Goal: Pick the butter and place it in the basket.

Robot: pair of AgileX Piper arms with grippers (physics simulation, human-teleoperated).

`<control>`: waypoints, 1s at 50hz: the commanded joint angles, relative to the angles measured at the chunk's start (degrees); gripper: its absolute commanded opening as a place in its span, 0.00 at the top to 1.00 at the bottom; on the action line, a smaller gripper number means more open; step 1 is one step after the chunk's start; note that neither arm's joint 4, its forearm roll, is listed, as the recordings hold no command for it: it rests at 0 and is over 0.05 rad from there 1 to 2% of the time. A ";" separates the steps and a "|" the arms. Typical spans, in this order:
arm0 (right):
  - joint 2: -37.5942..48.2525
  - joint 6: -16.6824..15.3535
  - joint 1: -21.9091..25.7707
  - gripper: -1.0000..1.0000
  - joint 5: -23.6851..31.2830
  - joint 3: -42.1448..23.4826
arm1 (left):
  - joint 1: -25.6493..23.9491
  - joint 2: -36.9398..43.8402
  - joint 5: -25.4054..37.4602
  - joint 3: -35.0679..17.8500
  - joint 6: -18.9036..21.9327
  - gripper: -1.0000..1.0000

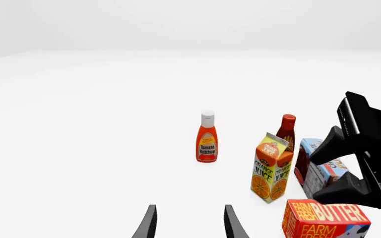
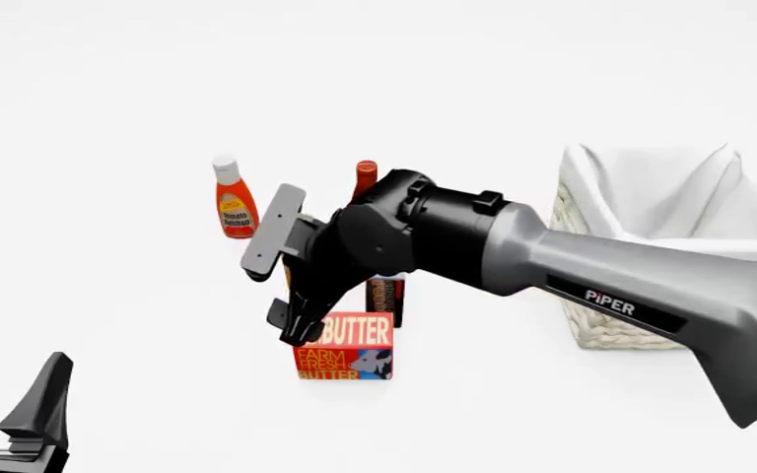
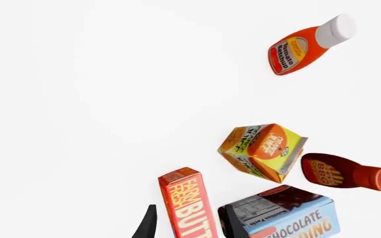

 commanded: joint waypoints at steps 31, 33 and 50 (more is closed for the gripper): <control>3.14 0.28 -1.08 0.00 0.44 -1.91 | 0.00 0.00 0.00 0.00 0.00 0.00; 3.09 0.51 -0.84 0.00 0.42 -1.79 | 0.00 0.00 0.00 0.00 0.00 0.00; 3.79 1.07 -0.39 0.00 0.23 -1.88 | 0.00 0.00 0.00 0.00 0.00 0.00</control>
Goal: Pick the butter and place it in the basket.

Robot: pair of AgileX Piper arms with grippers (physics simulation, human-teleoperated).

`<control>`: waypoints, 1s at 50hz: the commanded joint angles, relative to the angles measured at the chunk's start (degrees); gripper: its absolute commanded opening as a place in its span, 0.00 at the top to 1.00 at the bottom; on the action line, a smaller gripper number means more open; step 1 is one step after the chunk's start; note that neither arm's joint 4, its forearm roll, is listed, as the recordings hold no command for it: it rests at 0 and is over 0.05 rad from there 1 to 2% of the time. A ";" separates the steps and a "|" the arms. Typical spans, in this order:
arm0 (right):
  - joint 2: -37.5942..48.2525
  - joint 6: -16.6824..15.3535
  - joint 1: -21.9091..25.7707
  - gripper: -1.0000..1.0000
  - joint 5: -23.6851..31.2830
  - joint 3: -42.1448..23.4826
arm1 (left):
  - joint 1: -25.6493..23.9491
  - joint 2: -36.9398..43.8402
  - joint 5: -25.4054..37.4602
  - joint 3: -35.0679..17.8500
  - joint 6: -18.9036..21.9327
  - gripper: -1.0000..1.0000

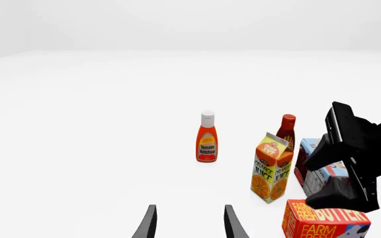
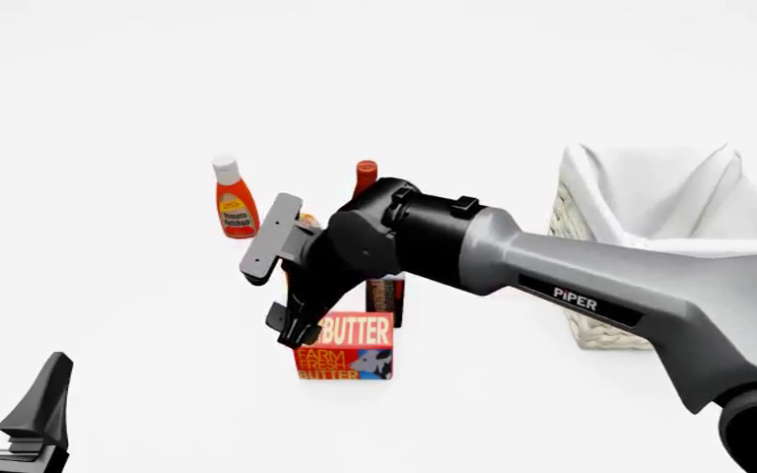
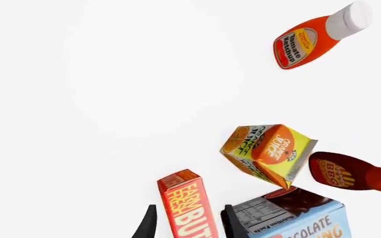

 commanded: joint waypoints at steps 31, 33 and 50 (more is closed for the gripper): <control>1.49 -0.17 -0.80 0.00 -0.16 -0.14 | 0.00 0.00 0.00 0.00 0.00 0.00; 1.51 -0.11 -0.76 0.00 -0.14 -0.12 | 0.00 0.00 0.00 0.00 0.00 0.00; 3.04 0.30 -0.88 0.00 -0.20 -0.82 | 0.00 0.00 0.00 0.00 0.00 0.00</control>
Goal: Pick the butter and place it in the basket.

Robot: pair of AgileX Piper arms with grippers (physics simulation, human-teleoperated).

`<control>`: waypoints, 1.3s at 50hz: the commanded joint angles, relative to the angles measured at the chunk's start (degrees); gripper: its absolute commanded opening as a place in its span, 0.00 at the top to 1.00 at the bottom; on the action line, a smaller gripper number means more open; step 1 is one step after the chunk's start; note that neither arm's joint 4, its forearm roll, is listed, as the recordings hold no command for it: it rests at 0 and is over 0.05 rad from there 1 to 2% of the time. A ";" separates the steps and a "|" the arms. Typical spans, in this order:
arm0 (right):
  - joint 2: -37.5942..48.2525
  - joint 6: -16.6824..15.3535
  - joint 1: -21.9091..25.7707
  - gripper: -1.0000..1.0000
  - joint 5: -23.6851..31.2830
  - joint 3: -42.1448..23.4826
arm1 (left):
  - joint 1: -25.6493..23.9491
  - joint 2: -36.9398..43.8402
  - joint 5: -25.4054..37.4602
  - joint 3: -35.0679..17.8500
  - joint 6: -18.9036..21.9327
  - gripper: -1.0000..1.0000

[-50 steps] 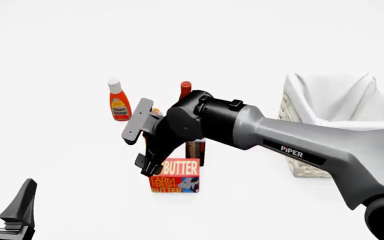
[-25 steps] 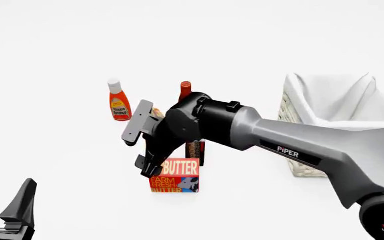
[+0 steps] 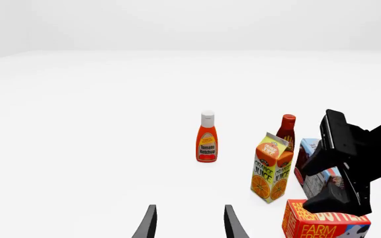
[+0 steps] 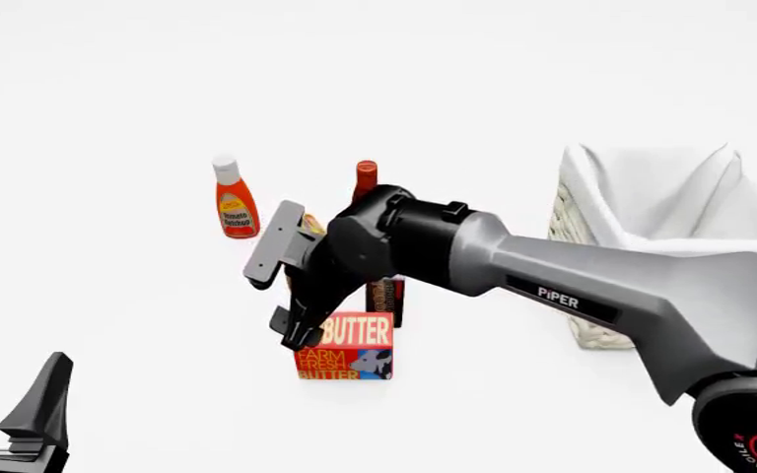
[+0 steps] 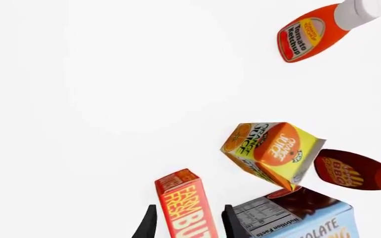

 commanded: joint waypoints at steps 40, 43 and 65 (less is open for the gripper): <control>2.66 1.47 0.16 0.00 -0.64 -0.23 | 0.00 0.00 0.00 0.00 0.00 0.00; 3.06 1.48 -0.12 0.00 -0.42 -0.48 | 0.00 0.00 0.00 0.00 0.00 0.00; 4.45 0.94 -1.17 0.00 0.06 -0.73 | 0.00 0.00 0.00 0.00 0.00 0.00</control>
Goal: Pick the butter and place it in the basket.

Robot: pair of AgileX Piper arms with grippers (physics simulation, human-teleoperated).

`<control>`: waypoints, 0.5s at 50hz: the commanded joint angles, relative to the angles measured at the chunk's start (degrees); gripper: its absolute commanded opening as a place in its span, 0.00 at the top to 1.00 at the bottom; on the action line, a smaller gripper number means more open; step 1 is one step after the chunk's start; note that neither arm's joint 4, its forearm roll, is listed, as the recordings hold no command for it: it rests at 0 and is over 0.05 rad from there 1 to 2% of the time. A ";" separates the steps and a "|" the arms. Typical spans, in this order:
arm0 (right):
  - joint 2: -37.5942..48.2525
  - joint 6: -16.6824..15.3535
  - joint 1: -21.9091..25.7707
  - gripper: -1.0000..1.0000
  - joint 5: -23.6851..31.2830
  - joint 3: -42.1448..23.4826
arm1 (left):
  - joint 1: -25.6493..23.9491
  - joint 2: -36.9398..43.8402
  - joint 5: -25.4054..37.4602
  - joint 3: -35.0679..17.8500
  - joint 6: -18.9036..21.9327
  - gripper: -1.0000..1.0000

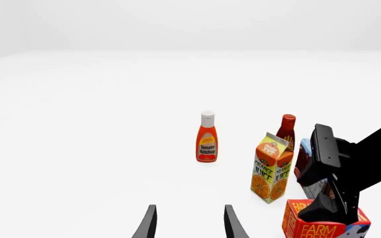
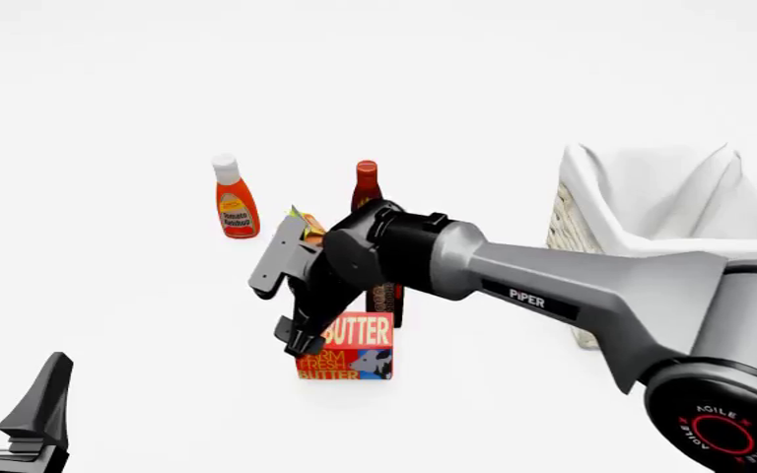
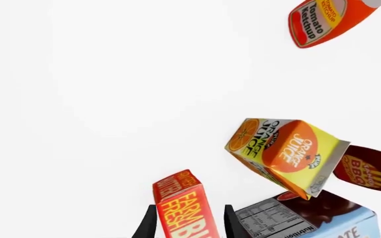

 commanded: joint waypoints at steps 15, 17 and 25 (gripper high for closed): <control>1.11 0.25 -0.09 0.00 0.23 0.02 | 0.00 0.00 0.00 0.00 0.00 0.00; 1.29 0.25 -0.08 0.00 0.24 -0.10 | 0.00 0.00 0.00 0.00 0.00 0.00; 1.75 0.11 -0.36 0.00 0.40 -0.40 | 0.00 0.00 0.00 0.00 0.00 0.00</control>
